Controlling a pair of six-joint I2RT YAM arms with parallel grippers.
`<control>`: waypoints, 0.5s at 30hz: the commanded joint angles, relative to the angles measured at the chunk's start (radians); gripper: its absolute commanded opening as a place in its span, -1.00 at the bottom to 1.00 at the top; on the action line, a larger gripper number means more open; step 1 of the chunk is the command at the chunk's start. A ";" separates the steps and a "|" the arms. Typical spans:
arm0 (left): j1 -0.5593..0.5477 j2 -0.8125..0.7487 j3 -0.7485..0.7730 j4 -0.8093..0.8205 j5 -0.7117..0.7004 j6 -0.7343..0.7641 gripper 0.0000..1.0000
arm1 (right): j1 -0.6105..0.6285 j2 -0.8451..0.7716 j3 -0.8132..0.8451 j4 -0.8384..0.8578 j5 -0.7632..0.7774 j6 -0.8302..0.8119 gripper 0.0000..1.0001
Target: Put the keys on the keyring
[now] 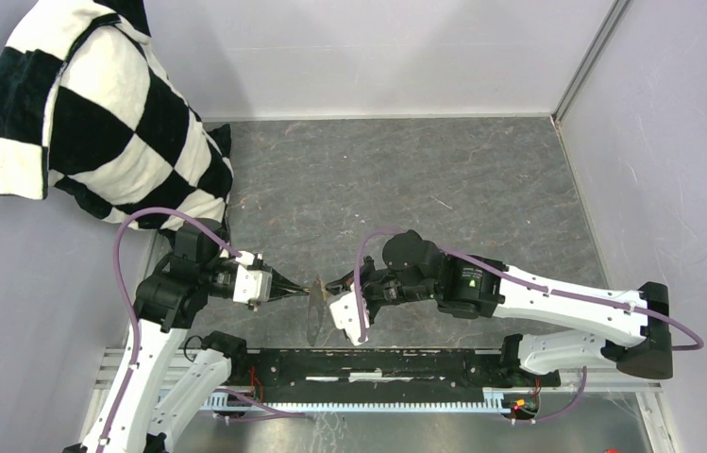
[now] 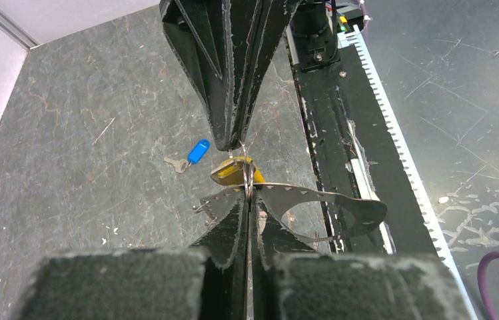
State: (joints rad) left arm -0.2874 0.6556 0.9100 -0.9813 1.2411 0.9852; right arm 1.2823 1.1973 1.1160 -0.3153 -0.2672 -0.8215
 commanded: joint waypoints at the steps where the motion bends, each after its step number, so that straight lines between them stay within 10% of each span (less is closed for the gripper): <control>1: 0.001 -0.006 0.029 0.016 0.046 0.014 -0.96 | 0.006 0.012 0.065 0.003 0.044 -0.034 -1.00; 15: 0.001 -0.002 0.036 0.012 0.018 0.009 -0.96 | 0.021 0.029 0.107 -0.014 0.035 -0.039 -1.00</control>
State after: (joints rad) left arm -0.2874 0.6521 0.9100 -0.9813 1.2396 0.9852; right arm 1.2911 1.2259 1.1782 -0.3332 -0.2310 -0.8433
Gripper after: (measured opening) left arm 0.037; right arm 0.006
